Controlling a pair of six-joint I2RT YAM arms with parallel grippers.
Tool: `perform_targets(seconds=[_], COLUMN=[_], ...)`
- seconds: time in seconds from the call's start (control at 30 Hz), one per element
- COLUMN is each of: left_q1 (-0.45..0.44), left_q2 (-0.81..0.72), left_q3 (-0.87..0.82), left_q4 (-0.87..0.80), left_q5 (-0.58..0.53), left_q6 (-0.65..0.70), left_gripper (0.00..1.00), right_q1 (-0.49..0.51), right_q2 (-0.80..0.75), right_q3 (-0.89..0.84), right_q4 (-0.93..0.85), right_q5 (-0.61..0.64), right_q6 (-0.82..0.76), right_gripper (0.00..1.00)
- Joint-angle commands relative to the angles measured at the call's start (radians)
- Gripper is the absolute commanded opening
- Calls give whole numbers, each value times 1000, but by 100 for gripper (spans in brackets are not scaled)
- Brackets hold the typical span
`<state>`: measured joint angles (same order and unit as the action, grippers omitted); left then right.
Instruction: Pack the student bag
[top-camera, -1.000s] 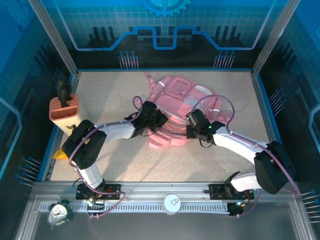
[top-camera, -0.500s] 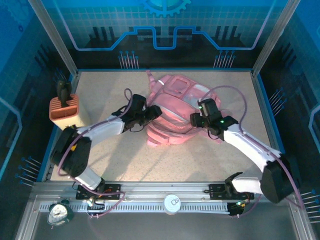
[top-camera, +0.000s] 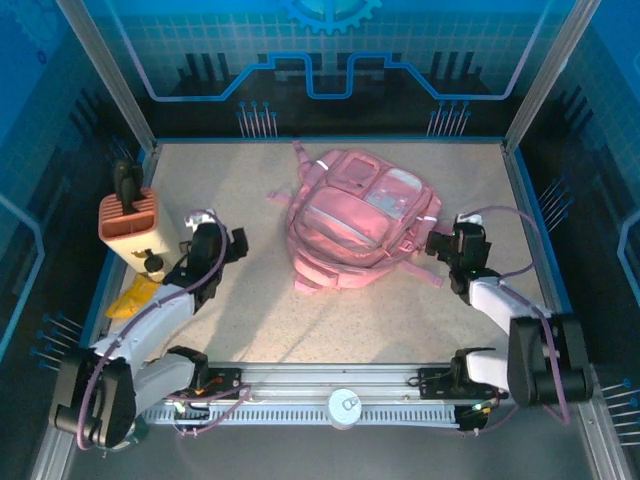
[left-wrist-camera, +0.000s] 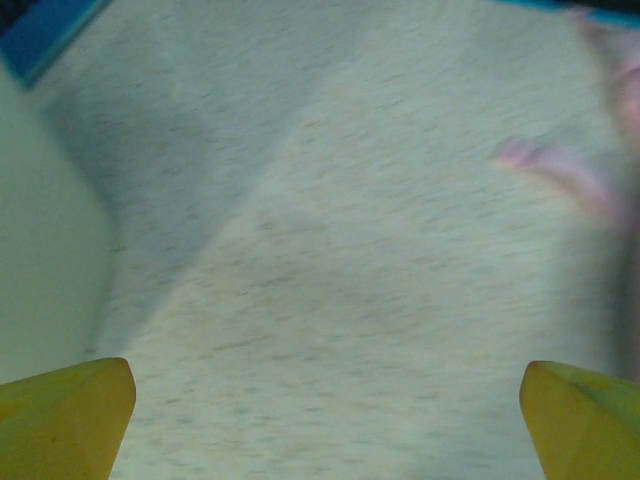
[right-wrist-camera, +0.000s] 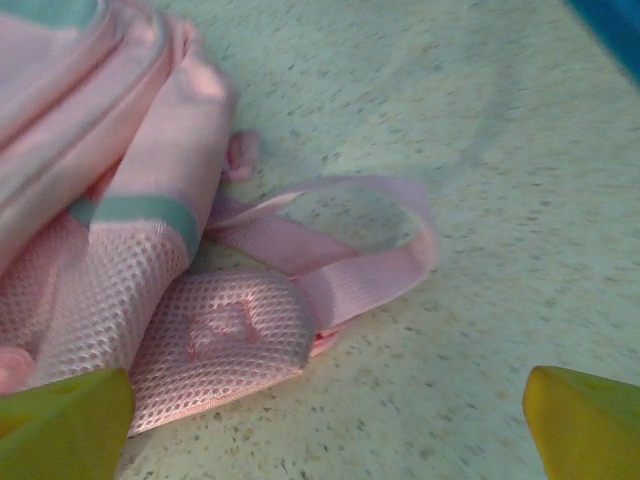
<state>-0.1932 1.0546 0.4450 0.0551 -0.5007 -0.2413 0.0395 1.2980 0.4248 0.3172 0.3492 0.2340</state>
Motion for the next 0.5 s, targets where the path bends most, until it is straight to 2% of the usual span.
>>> perform_targets(seconds=[0.0, 0.07, 0.13, 0.2, 0.23, 0.27, 0.3, 0.43, 0.47], left_q1=[80, 99, 106, 107, 111, 122, 130, 130, 131], left_q2=[18, 86, 176, 230, 257, 299, 348, 524, 500], left_q3=[-131, -183, -198, -205, -210, -210, -194, -129, -112], left_q4=[408, 589, 751, 864, 921, 968, 985, 1042, 961], left_q5=[47, 137, 172, 195, 228, 277, 317, 350, 341], left_q6=[177, 201, 244, 268, 276, 270, 273, 303, 286], left_gripper=[99, 99, 99, 99, 99, 99, 99, 99, 99], right_q1=[-12, -13, 3, 14, 14, 13, 13, 16, 16], right_q2=[108, 154, 181, 230, 256, 237, 240, 246, 243], right_q3=[-1, 22, 25, -27, -46, -46, -37, -35, -32], right_q4=[392, 399, 431, 570, 641, 597, 591, 596, 583], right_q5=[-93, -161, -231, -282, -289, -272, -264, -262, -262], right_q6=[-121, -147, -195, -230, -233, -224, -220, -229, -230], right_gripper=[100, 100, 100, 100, 100, 100, 100, 100, 100])
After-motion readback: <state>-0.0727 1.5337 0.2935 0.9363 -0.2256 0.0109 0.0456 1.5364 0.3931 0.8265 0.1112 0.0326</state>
